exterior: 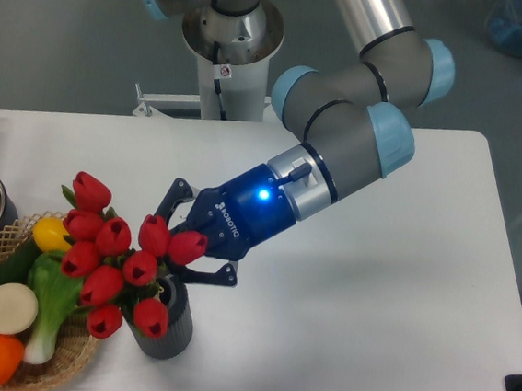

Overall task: Insert the flowers into the vase
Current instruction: 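Lower the tulip stems into the black vase opening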

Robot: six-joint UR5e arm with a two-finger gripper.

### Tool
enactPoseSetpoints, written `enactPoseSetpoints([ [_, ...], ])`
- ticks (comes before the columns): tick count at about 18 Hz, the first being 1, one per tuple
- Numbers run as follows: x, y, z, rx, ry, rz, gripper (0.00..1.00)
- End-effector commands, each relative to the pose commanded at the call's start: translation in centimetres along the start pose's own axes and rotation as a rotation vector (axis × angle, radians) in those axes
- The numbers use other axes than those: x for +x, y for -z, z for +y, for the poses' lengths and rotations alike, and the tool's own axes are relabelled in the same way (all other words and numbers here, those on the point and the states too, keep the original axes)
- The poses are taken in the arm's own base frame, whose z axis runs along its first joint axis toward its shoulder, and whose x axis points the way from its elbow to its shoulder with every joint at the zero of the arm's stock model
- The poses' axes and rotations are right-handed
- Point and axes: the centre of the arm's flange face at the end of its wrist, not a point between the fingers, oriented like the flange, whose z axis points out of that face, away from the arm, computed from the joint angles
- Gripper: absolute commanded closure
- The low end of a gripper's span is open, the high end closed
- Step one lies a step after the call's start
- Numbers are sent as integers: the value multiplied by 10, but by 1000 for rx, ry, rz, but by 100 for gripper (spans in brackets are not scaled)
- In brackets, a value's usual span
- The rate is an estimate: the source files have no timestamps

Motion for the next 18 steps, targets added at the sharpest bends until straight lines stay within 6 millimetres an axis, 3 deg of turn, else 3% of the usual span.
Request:
enactPoseSetpoints([
  [9, -2, -14, 31, -49, -12, 1, 88],
  [12, 1, -30, 42, -83, -13, 14, 88],
  [18, 0, -34, 57, -92, -12, 19, 87],
])
